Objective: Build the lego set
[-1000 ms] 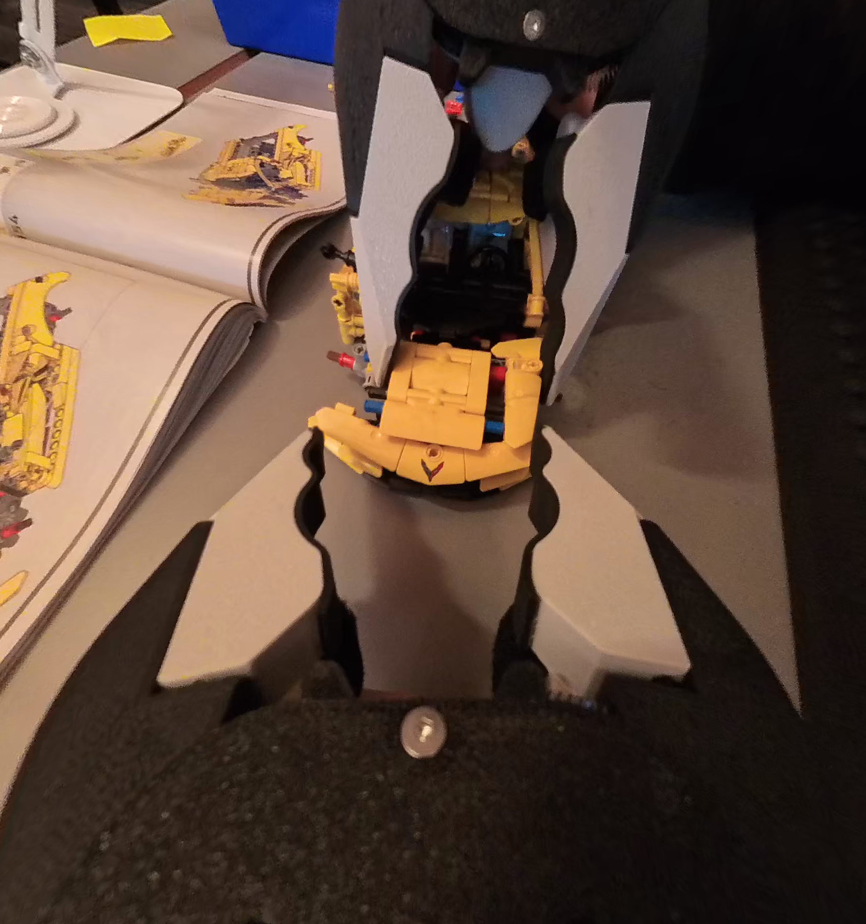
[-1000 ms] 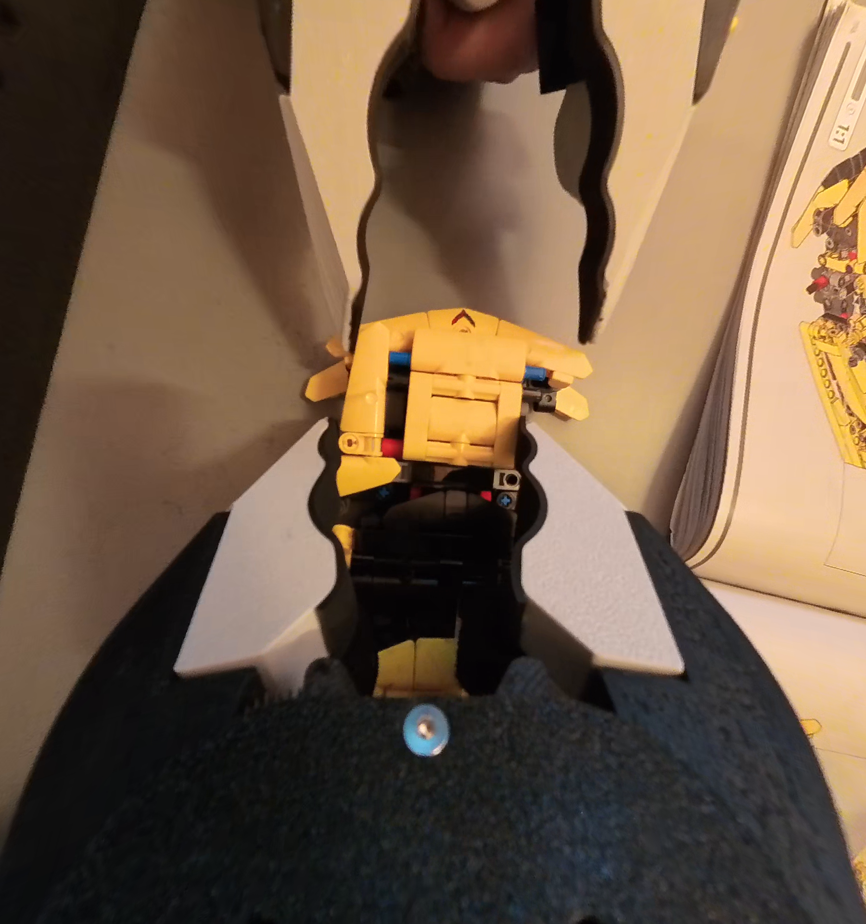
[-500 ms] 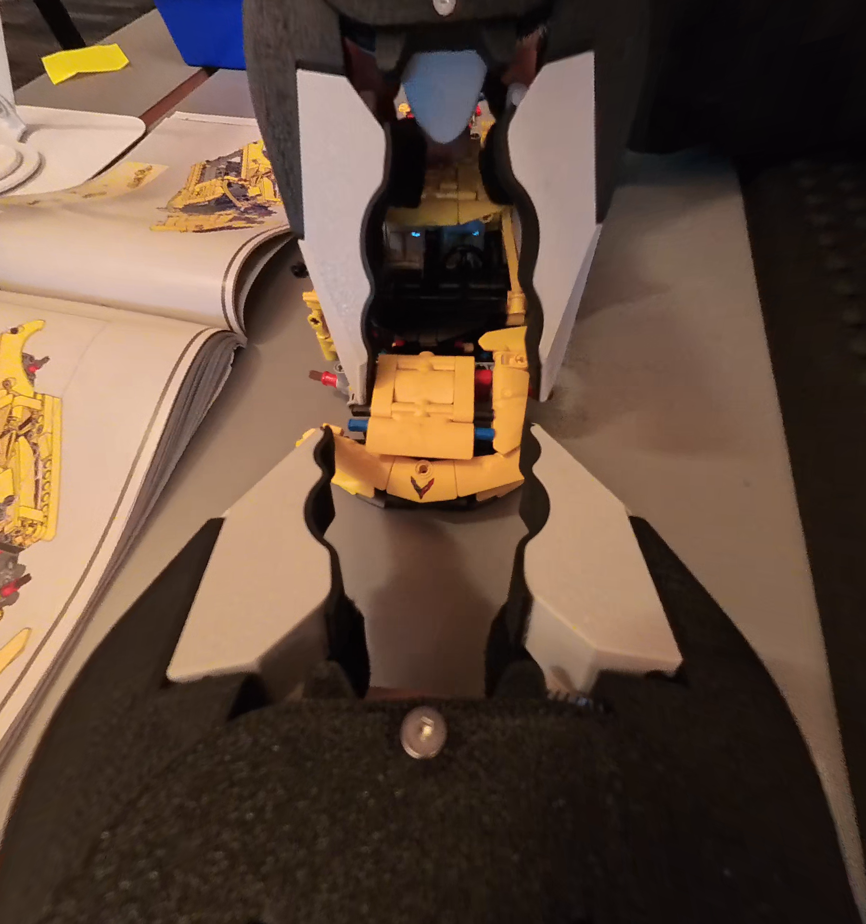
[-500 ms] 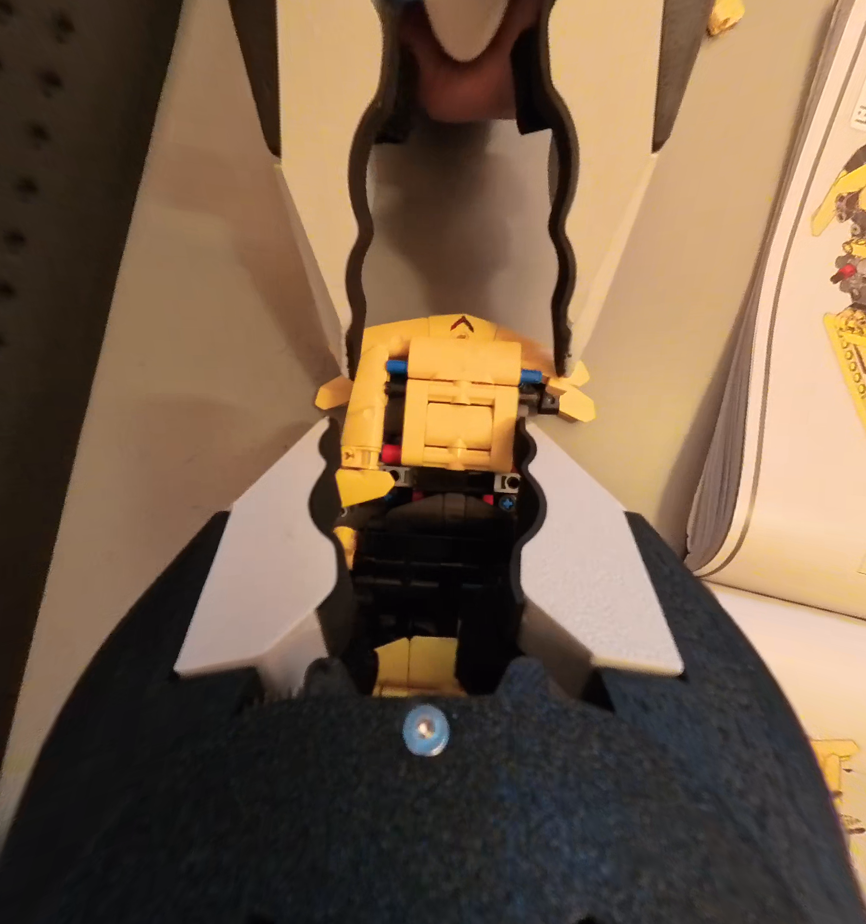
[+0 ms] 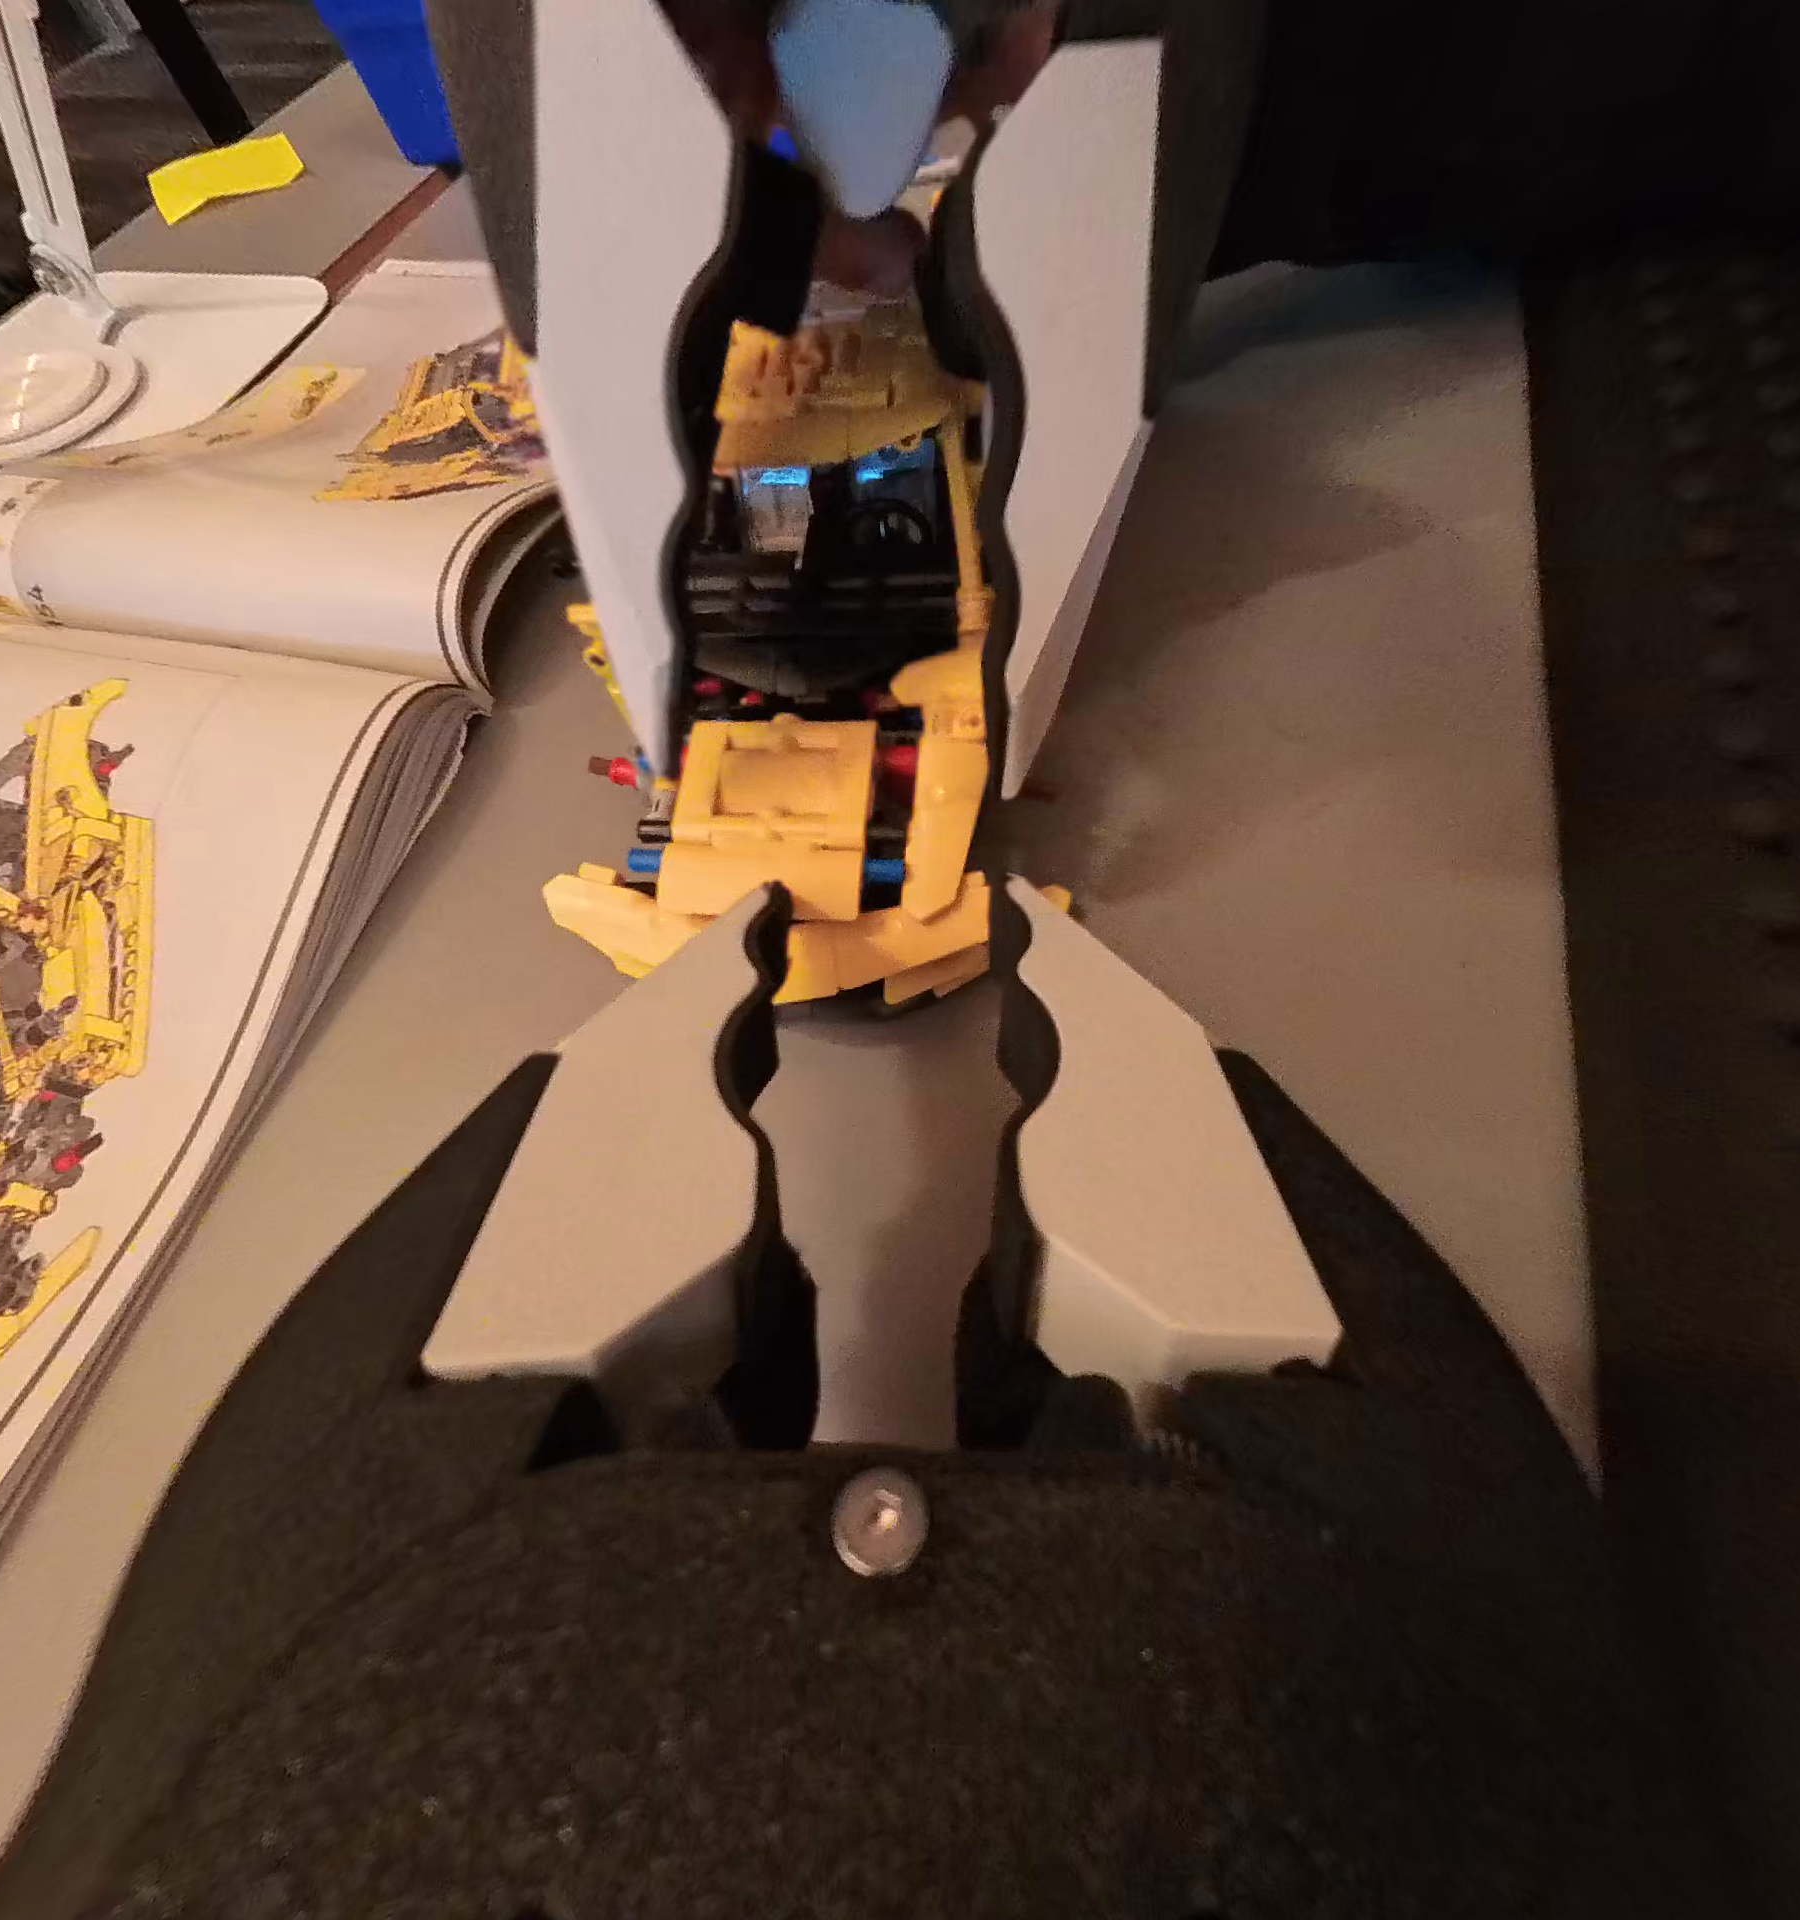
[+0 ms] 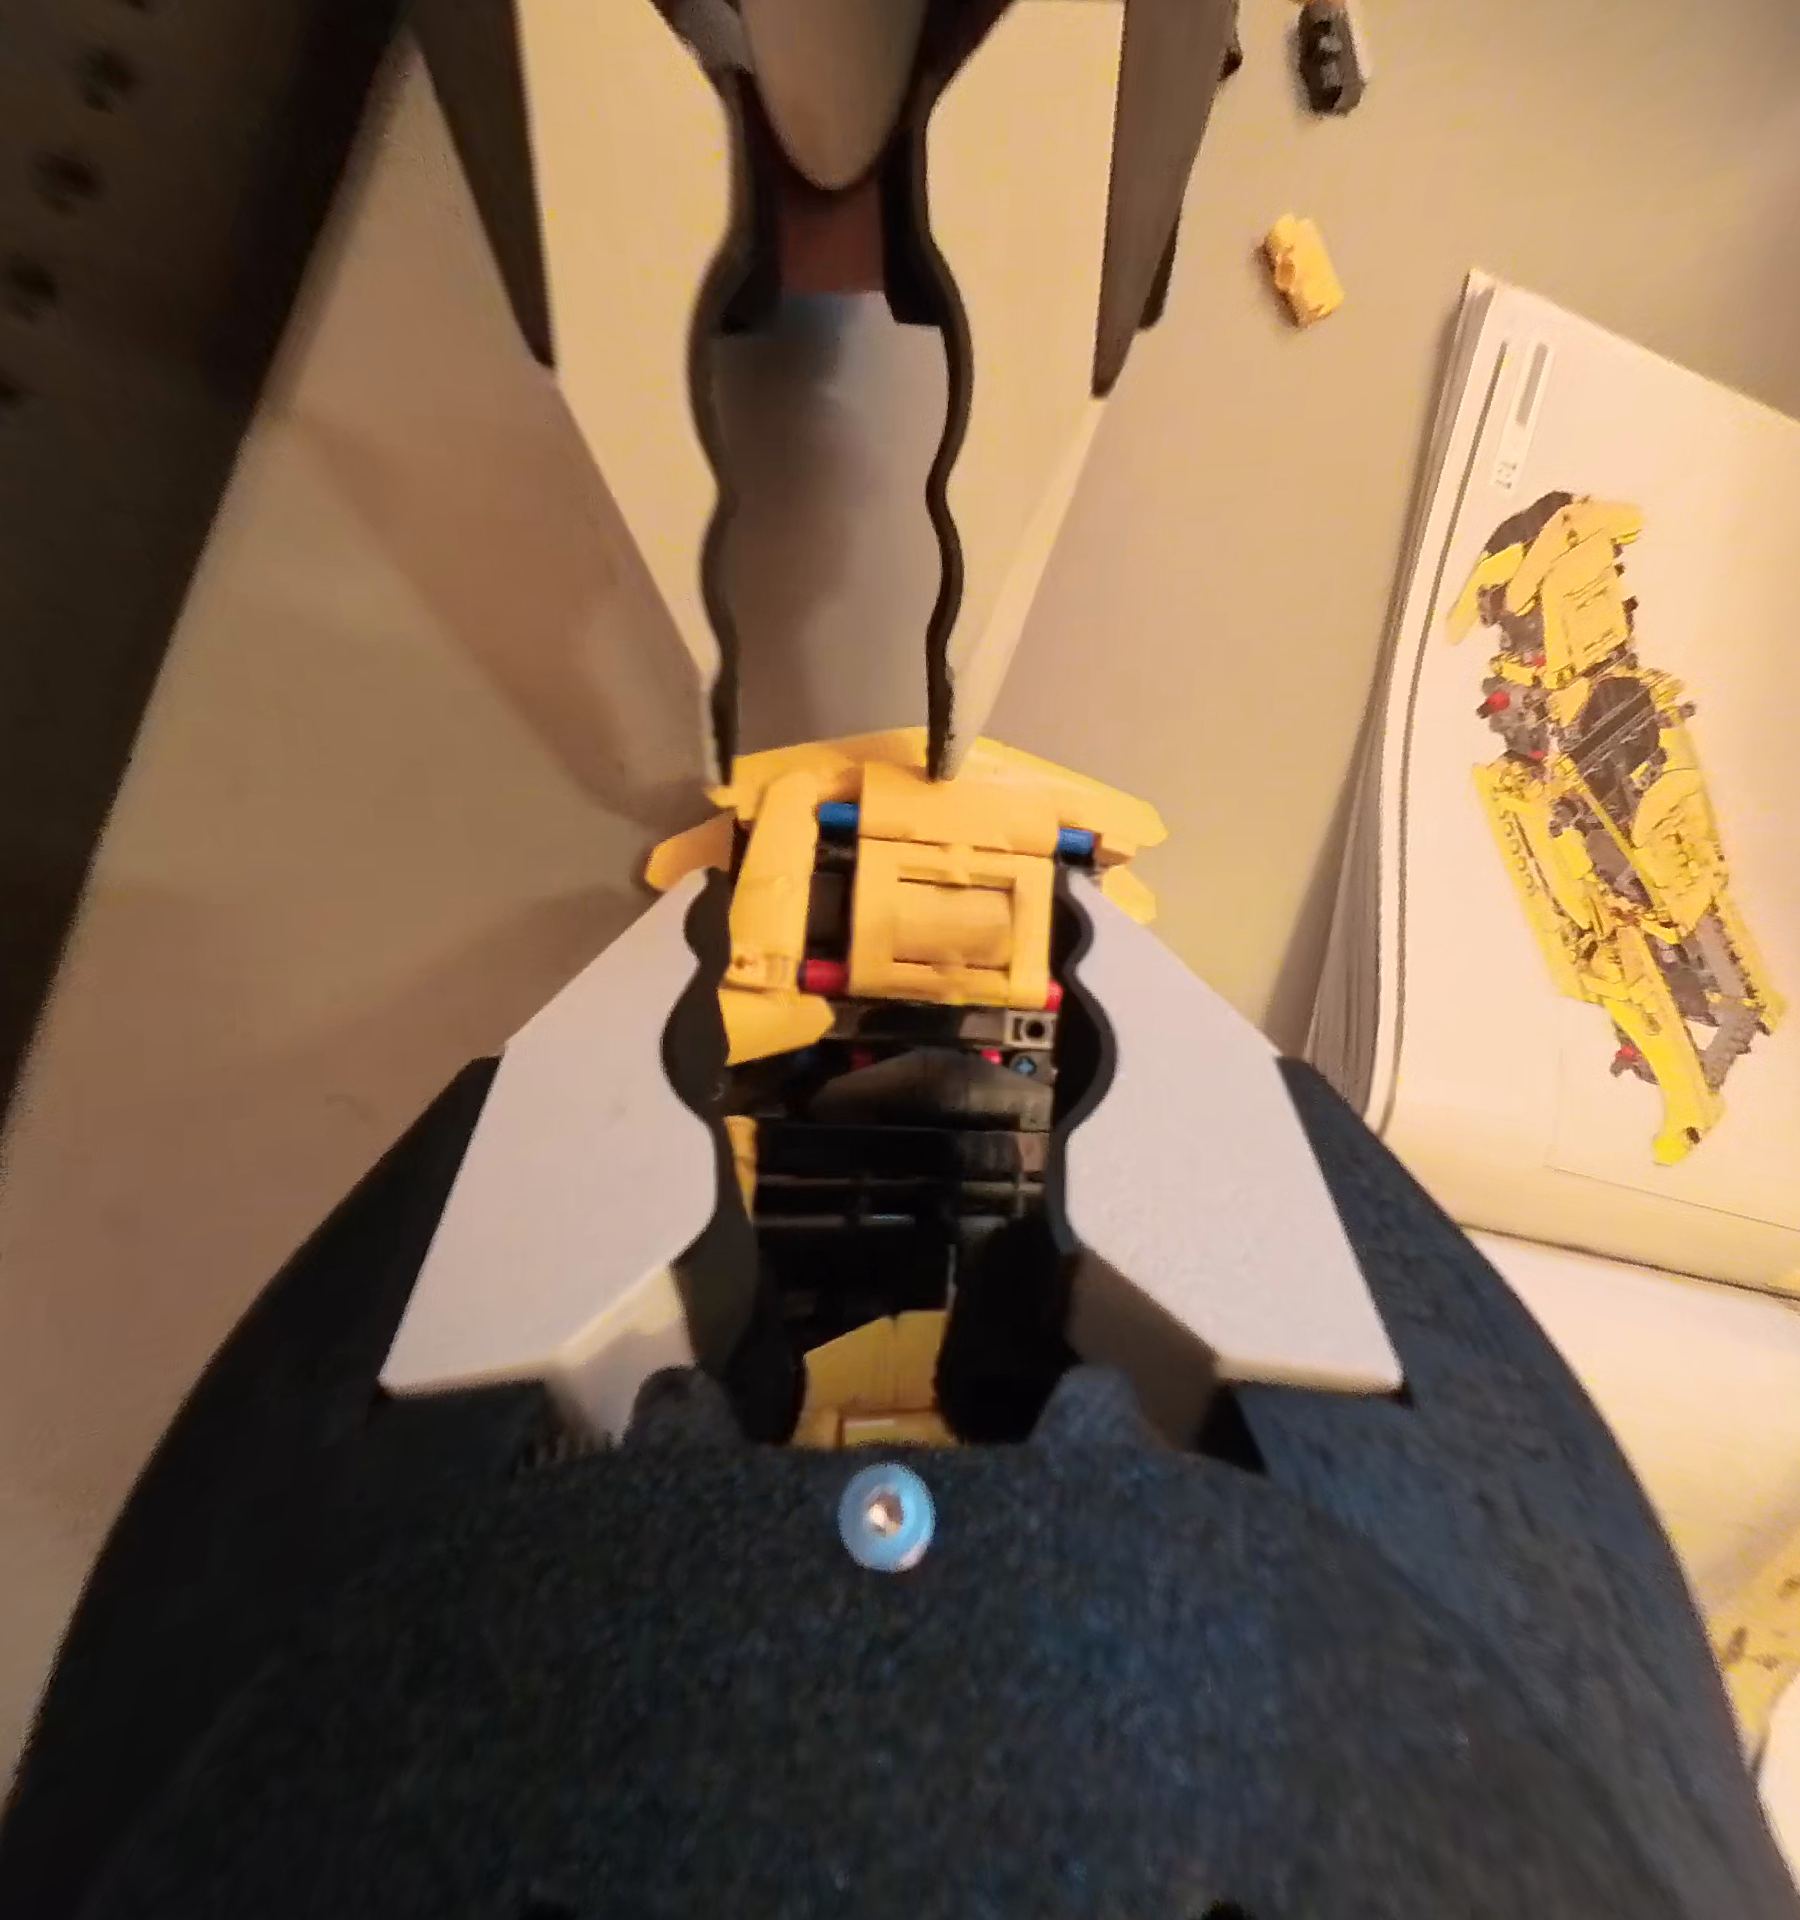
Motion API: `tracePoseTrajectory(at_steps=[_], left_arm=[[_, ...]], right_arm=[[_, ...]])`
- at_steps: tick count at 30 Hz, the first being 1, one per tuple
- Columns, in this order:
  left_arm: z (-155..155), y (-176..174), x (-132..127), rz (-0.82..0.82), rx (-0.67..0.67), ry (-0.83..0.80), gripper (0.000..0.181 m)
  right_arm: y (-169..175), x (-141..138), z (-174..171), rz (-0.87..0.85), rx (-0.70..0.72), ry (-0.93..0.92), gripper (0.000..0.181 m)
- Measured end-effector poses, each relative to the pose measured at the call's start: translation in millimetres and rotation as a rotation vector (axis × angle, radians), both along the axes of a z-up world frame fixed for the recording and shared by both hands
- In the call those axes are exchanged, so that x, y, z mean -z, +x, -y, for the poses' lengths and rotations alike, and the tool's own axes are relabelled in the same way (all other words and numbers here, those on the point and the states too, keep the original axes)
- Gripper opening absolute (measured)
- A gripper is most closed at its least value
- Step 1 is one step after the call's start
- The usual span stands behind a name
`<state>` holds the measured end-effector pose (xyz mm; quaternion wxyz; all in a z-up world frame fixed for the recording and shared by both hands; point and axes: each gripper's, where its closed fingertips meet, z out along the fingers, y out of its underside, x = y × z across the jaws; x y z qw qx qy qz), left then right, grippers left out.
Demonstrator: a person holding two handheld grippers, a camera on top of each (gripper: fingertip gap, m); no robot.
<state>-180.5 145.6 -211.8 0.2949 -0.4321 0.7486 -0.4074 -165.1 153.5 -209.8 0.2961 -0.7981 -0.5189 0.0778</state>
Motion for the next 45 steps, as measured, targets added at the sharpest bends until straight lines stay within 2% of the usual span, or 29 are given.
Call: tracePoseTrajectory(at_steps=[3,7,13,17,20,22,24,28,33,36,38,40,45], left_arm=[[0.6,-1.3,0.7,-0.012,0.004,-0.004,0.036],[4.4,-3.1,0.2,-0.012,0.023,0.004,0.033],[10.7,-5.1,-3.5,0.011,0.043,0.034,0.021],[16.7,-4.3,0.4,-0.05,0.041,-0.051,0.017],[12.9,-1.1,4.0,-0.082,0.007,-0.096,0.005],[12.2,-0.5,4.1,-0.124,-0.012,-0.181,0.004],[17.8,-2.1,-3.2,-0.146,0.005,-0.312,0.001],[16.1,-2.7,-11.3,-0.215,-0.054,-0.581,0.001],[14.2,-8.1,-12.3,-0.334,-0.131,-0.986,0.0],[4.1,-7.5,-8.7,-0.362,-0.169,-1.124,0.0],[6.1,-7.8,-8.7,-0.385,-0.157,-1.173,0.0],[7.3,-7.2,-6.8,-0.39,-0.162,-1.157,0.0],[7.3,-6.0,-0.2,-0.417,-0.19,-1.144,0.001]], right_arm=[[-3.6,-3.7,10.7,0.016,-0.001,0.015,0.052],[-7.3,6.6,25.6,0.047,0.002,-0.037,0.048],[-3.4,5.7,25.7,0.093,0.018,-0.015,0.038],[-4.1,3.9,30.1,0.093,0.019,-0.023,0.037],[-5.1,12.6,32.1,0.135,0.002,-0.023,0.036],[-5.9,14.9,32.0,0.144,-0.007,-0.013,0.032],[-5.7,14.4,32.2,0.136,-0.004,-0.017,0.033],[-5.1,7.7,28.6,0.122,0.006,0.019,0.034],[-8.3,1.2,27.2,0.124,-0.007,0.077,0.026],[-7.7,7.6,25.2,0.158,0.001,0.079,0.026],[-7.6,9.1,20.3,0.163,0.016,0.098,0.023],[-7.5,12.9,19.9,0.168,0.02,0.088,0.016],[-4.7,15.3,19.8,0.175,0.049,0.037,0.014]])
